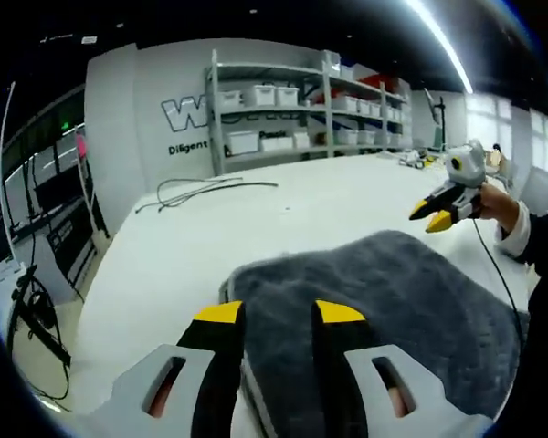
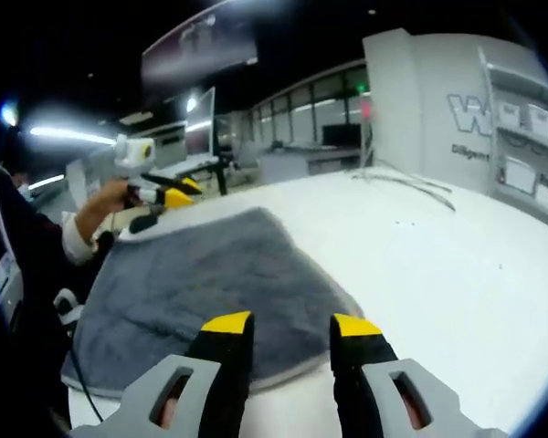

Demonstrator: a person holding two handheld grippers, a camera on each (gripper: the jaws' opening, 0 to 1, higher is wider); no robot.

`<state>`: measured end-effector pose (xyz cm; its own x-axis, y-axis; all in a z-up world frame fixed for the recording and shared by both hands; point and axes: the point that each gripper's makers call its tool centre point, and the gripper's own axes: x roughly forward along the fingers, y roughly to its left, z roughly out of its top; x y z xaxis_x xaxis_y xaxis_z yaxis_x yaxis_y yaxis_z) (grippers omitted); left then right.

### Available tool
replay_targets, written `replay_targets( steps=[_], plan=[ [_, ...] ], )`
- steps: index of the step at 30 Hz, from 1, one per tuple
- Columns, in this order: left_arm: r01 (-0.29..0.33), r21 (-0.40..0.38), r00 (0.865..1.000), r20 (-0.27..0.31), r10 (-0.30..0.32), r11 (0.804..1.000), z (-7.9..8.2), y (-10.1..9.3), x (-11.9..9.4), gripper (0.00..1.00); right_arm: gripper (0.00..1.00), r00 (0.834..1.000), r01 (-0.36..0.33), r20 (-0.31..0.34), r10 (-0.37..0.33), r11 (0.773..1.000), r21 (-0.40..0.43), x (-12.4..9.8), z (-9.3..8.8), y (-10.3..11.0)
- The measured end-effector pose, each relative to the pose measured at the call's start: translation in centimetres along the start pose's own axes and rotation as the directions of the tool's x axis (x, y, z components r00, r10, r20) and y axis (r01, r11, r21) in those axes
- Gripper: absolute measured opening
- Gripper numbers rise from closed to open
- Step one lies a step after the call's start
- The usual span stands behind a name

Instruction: Open the folded towel by lifting each exposed corner and separating the folded layers until the towel lies flat within the target outline without major curled edges

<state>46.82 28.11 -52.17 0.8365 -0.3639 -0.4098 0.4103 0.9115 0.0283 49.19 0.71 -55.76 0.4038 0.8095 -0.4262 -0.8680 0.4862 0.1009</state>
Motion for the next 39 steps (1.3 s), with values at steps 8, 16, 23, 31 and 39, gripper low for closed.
replay_targets(
  steps=[8, 16, 23, 31, 39],
  plan=[
    [0.009, -0.017, 0.999, -0.031, -0.009, 1.0, -0.8, 1.1, 2.3, 0.3, 0.32, 1.0, 0.009, -0.013, -0.009, 1.0, 0.019, 0.3, -0.7, -1.1],
    [-0.017, -0.048, 0.997, -0.077, 0.013, 0.999, -2.2, 2.6, 4.4, 0.33, 0.33, 1.0, 0.014, -0.028, -0.013, 0.999, 0.035, 0.7, -1.6, -1.8],
    [-0.014, -0.022, 0.995, -0.103, 0.012, 1.0, -2.7, 2.8, 5.7, 0.33, 0.33, 0.999, 0.022, -0.033, -0.021, 0.999, 0.042, 1.4, -1.9, -2.2],
    [-0.022, 0.001, 0.991, -0.132, 0.022, 1.0, -3.4, 3.7, 6.7, 0.35, 0.34, 0.999, 0.037, -0.042, -0.034, 0.997, 0.061, 1.6, -2.6, -2.7],
    [-0.023, -0.004, 0.988, -0.151, 0.022, 1.0, -3.9, 4.7, 7.4, 0.36, 0.34, 0.997, 0.06, 0.033, -0.063, 0.996, 0.069, 1.6, -1.5, -3.2]
  ],
)
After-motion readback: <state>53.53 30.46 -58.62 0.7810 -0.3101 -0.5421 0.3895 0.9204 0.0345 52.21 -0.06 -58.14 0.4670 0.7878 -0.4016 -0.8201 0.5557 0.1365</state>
